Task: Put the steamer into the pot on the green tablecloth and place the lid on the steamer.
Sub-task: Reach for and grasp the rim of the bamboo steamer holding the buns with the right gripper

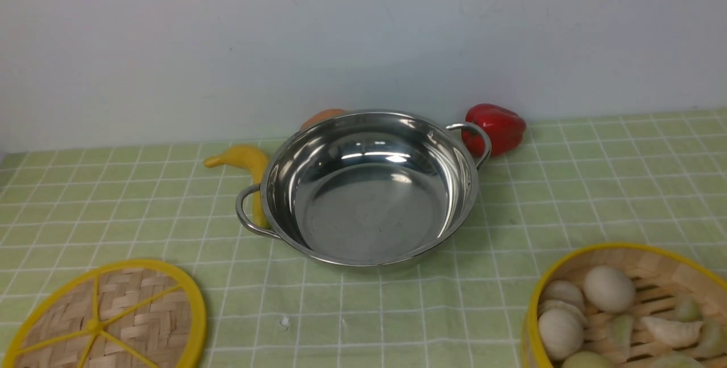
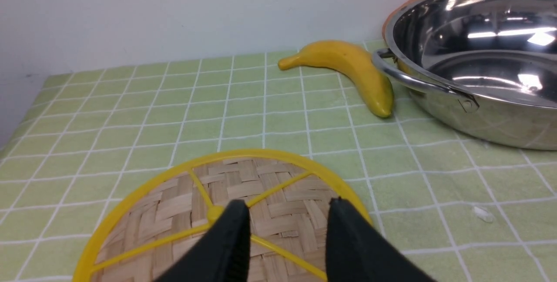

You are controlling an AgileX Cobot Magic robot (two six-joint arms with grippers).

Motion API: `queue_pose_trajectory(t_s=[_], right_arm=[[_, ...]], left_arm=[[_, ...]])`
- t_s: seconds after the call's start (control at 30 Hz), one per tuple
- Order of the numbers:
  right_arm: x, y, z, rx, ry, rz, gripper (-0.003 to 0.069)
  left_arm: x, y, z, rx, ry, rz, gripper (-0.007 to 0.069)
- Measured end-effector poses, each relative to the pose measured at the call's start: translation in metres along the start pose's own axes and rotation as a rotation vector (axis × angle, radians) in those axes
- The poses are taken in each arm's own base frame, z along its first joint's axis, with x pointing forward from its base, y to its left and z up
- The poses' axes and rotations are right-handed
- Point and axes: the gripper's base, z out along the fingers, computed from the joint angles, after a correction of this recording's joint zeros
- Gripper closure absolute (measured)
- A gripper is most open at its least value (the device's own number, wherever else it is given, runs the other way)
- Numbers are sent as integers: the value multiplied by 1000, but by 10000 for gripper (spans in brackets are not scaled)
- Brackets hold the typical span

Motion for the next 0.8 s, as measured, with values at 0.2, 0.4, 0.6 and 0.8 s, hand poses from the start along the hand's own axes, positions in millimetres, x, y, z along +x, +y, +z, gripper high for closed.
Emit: queue_pose_trajectory(t_s=[0.2, 0.4, 0.6, 0.8], right_arm=[[-19, -23, 46, 33, 305, -113, 410], [-25, -33, 93, -80, 509, -158, 410], [-12, -29, 129, -132, 751, -346, 386], [2, -15, 150, -103, 906, -463, 298]], left_arm=[[0, 0, 0, 0, 0, 0, 381], [0, 0, 0, 0, 0, 0, 381], [0, 0, 0, 0, 0, 0, 381], [0, 0, 0, 0, 0, 0, 381]])
